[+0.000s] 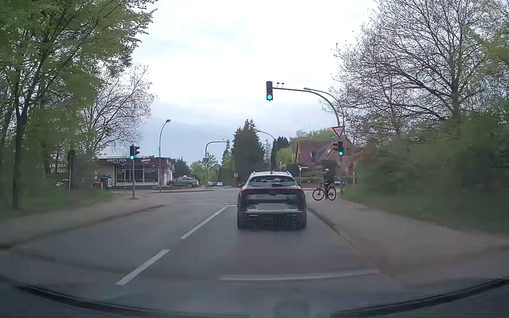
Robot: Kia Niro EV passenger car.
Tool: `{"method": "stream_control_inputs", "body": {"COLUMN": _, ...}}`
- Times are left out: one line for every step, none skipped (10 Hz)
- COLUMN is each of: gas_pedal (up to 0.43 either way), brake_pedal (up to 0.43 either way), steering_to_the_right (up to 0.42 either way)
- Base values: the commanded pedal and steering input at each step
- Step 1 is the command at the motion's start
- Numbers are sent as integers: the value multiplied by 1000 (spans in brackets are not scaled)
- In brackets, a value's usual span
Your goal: Follow the waypoints while adhering to traffic rules and regulations
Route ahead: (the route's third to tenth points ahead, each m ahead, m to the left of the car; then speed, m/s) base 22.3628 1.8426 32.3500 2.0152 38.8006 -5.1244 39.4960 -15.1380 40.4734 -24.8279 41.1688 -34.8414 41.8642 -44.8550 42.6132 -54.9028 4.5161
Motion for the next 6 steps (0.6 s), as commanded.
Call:
{"method": "stream_control_inputs", "body": {"gas_pedal": 311, "brake_pedal": 0, "steering_to_the_right": -6}}
{"method": "stream_control_inputs", "body": {"gas_pedal": 311, "brake_pedal": 0, "steering_to_the_right": -6}}
{"method": "stream_control_inputs", "body": {"gas_pedal": 311, "brake_pedal": 0, "steering_to_the_right": -6}}
{"method": "stream_control_inputs", "body": {"gas_pedal": 311, "brake_pedal": 0, "steering_to_the_right": -6}}
{"method": "stream_control_inputs", "body": {"gas_pedal": 299, "brake_pedal": 0, "steering_to_the_right": -6}}
{"method": "stream_control_inputs", "body": {"gas_pedal": 287, "brake_pedal": 0, "steering_to_the_right": -6}}
